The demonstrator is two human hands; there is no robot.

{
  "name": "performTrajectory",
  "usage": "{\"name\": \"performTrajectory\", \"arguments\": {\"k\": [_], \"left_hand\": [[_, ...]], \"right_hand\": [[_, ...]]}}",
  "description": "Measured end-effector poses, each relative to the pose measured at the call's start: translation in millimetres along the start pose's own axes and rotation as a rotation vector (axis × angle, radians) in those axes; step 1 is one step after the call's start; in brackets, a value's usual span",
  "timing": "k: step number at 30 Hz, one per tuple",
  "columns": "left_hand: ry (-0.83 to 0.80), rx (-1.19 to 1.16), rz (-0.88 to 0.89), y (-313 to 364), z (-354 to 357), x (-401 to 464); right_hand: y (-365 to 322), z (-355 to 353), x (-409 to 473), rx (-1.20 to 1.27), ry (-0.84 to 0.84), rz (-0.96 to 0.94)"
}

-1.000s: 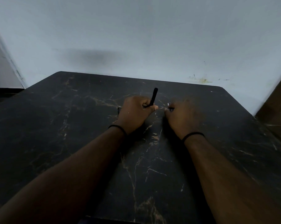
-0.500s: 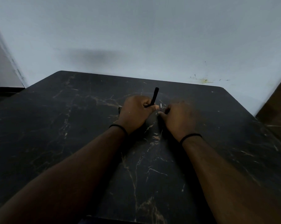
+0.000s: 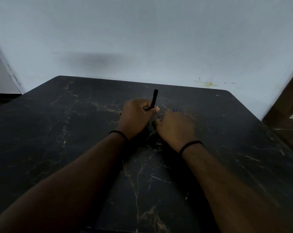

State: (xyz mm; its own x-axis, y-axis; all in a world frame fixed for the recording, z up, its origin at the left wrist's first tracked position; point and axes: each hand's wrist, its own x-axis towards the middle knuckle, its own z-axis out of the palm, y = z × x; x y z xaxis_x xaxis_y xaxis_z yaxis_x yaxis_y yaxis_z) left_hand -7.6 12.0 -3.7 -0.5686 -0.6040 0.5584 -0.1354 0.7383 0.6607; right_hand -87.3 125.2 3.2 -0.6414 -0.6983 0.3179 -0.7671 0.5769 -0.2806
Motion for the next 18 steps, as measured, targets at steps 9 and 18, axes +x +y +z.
{"name": "performTrajectory", "arguments": {"k": [9,18], "left_hand": [[-0.06,0.097,-0.023,-4.1,-2.7,2.3],[-0.105,0.282,-0.026,-12.5,-5.9,7.7]], "right_hand": [[20.6,-15.2,-0.4,0.486,0.659,0.033],[10.2,-12.8,-2.9,0.749,0.799,-0.186]]}}
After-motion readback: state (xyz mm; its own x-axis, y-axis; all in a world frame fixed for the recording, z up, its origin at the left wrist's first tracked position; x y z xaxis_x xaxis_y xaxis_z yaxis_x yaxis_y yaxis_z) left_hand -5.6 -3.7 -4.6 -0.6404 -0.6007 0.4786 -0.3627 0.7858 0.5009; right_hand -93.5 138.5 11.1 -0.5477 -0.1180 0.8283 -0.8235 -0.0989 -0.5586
